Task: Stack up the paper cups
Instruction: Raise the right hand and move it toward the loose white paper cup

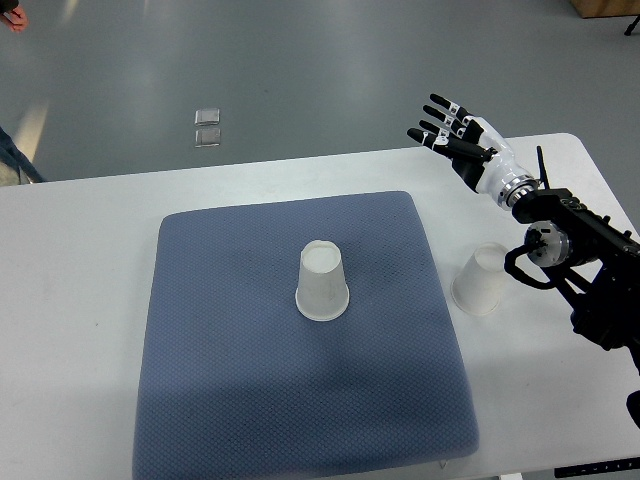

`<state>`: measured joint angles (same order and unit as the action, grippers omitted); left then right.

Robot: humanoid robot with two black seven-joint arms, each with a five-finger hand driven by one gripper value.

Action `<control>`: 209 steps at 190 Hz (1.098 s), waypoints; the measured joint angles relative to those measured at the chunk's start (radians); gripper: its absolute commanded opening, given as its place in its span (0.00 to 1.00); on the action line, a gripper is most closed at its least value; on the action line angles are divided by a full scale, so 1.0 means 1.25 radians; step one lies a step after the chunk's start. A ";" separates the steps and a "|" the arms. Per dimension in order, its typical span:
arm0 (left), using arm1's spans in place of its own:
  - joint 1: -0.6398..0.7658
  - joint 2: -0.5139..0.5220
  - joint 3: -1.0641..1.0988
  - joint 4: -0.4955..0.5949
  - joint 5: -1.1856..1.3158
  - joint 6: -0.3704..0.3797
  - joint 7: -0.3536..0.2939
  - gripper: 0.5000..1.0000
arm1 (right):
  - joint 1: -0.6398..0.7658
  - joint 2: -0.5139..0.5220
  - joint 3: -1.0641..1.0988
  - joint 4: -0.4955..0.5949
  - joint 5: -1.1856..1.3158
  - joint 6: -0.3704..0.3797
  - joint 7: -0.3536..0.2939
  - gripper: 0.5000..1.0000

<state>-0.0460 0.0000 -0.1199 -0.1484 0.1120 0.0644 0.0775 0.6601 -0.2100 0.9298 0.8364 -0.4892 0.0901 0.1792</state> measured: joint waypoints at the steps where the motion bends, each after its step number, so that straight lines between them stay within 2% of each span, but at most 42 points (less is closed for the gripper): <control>1: 0.000 0.000 0.000 0.000 0.000 0.000 0.000 1.00 | 0.000 0.000 0.000 0.000 0.000 0.000 0.000 0.85; 209: 0.000 0.000 -0.001 0.007 0.000 0.000 -0.004 1.00 | 0.013 -0.010 0.004 -0.007 0.002 -0.001 0.000 0.85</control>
<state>-0.0460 0.0000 -0.1212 -0.1395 0.1121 0.0645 0.0722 0.6760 -0.2220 0.9342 0.8270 -0.4864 0.0887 0.1793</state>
